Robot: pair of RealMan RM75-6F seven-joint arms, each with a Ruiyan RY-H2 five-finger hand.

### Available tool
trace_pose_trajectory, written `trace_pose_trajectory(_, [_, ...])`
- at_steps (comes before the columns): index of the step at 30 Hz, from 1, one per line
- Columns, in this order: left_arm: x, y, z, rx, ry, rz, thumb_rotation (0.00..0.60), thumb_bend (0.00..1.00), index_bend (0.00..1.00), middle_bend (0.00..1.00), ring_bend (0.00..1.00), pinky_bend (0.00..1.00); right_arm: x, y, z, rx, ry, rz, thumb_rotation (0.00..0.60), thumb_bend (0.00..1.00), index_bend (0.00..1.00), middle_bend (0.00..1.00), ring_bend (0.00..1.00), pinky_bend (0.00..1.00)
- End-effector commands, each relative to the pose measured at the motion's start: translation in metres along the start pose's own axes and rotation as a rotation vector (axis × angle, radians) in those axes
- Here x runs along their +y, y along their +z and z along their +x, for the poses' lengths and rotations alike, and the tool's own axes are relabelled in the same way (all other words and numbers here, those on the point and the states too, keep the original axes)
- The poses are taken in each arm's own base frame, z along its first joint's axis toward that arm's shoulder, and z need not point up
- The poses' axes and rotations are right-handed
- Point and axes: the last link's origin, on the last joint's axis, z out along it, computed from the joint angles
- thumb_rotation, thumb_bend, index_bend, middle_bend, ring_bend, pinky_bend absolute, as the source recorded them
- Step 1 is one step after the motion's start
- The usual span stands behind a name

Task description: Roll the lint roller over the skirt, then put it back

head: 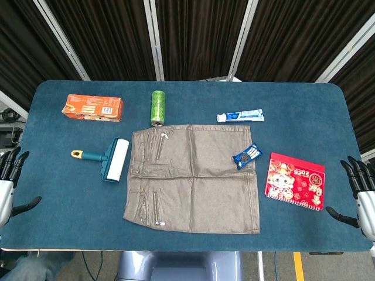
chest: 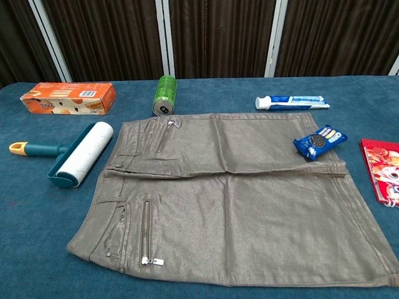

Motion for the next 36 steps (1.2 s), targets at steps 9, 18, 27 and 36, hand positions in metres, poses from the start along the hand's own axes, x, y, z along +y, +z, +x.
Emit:
trace_pose_trajectory(9, [-0.001, 0.018, -0.019, -0.088, -0.047, -0.001, 0.6, 0.0, 0.0, 0.0, 0.0, 0.0, 0.001, 0.001, -0.001, -0.007, 0.01, -0.009, 0.6, 0.0, 0.0, 0.0, 0.0, 0.0])
trace_pose_trajectory(18, [0.025, 0.096, -0.102, -0.245, -0.142, -0.007, 0.6, 0.25, 0.09, 0.0, 0.0, 0.0, 0.006, 0.012, -0.008, -0.047, 0.013, -0.037, 0.6, 0.0, 0.0, 0.0, 0.0, 0.0])
trace_pose_trajectory(27, [0.029, 0.126, -0.148, -0.242, -0.165, -0.012, 0.6, 0.41, 0.24, 0.09, 0.02, 0.08, 0.01, 0.019, -0.016, -0.079, -0.001, -0.06, 0.6, 0.0, 0.0, 0.0, 0.0, 0.0])
trace_pose_trajectory(36, [0.026, 0.141, -0.176, -0.294, -0.118, -0.012, 0.6, 0.41, 0.25, 0.09, 0.04, 0.11, 0.014, 0.024, -0.023, -0.102, -0.016, -0.089, 0.6, 0.0, 0.0, 0.0, 0.0, 0.0])
